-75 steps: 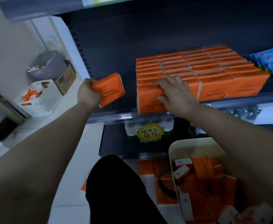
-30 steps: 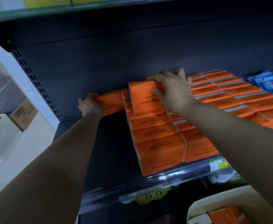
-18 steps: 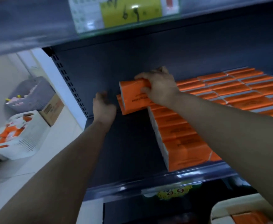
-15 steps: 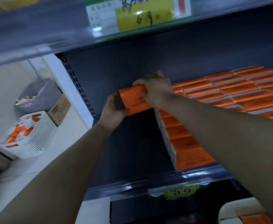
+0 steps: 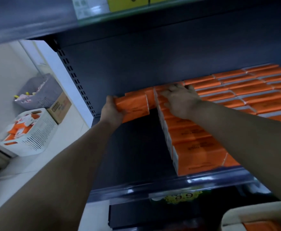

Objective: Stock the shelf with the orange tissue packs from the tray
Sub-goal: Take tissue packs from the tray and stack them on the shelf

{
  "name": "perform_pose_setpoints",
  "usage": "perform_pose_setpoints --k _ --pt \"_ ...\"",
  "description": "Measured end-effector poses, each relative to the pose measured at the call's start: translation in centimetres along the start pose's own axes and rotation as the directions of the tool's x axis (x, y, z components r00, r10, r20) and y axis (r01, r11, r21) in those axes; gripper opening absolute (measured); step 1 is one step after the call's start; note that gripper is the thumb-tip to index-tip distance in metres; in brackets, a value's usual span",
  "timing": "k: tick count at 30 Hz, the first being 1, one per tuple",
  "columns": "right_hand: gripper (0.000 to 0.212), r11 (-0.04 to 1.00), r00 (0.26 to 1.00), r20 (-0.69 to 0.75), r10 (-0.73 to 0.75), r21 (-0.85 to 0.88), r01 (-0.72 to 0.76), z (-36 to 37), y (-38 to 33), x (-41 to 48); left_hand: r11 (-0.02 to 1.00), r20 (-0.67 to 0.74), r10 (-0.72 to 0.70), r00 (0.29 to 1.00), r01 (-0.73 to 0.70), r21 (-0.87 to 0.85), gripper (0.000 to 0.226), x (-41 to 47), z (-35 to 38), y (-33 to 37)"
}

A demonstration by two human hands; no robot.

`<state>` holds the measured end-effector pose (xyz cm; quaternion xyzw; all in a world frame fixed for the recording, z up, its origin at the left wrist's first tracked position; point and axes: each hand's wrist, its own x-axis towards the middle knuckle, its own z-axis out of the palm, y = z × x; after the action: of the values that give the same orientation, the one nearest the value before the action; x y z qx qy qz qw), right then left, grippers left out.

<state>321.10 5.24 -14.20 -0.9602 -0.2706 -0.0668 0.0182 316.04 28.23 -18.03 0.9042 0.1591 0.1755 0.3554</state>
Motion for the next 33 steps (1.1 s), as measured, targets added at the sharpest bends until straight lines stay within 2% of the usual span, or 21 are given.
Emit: perform_pose_setpoints --k 3,5,8,11,14,18,23,29,33 --pt "0.045 1.000 1.000 0.006 0.010 0.006 -0.010 0.7 0.3 -0.2 0.997 0.023 0.030 0.999 -0.032 0.064 0.045 0.2 2.0 0.9" --pt "0.045 1.000 1.000 0.000 0.009 0.008 -0.009 1.0 0.5 -0.3 0.982 -0.004 0.063 0.998 -0.062 0.181 0.048 0.5 3.2 1.3" --pt "0.044 1.000 1.000 -0.012 -0.001 0.025 0.002 1.0 0.7 -0.3 0.901 -0.076 0.171 0.982 -0.125 0.416 0.052 0.8 4.1 1.6" --pt "0.045 0.999 1.000 -0.008 -0.026 0.025 0.027 0.9 0.8 -0.2 0.841 -0.082 0.270 0.959 -0.194 0.505 0.051 1.1 4.2 1.5" --pt "0.044 0.999 0.999 -0.010 -0.047 0.020 0.047 0.9 0.9 0.0 0.837 -0.066 0.289 0.955 -0.218 0.502 0.051 1.5 4.6 1.7" --pt "0.042 0.999 0.999 -0.011 -0.048 0.018 0.048 1.0 1.2 0.3 0.862 -0.101 0.260 0.960 -0.184 0.473 0.049 2.0 5.1 2.1" --pt "0.043 0.998 0.999 0.002 -0.038 0.040 0.038 0.9 1.4 0.0 0.831 -0.121 0.257 0.959 -0.155 0.534 0.049 1.3 4.7 2.5" --pt "0.041 0.999 1.000 -0.008 -0.025 0.040 0.025 -0.9 1.2 -3.4 0.806 -0.067 0.336 0.939 -0.250 0.537 0.053 -2.1 2.6 4.9" --pt "0.039 0.999 1.000 -0.026 -0.002 0.041 0.003 -2.3 1.4 -8.2 0.819 -0.028 0.414 0.910 -0.359 0.447 0.049 -6.6 0.6 8.1"
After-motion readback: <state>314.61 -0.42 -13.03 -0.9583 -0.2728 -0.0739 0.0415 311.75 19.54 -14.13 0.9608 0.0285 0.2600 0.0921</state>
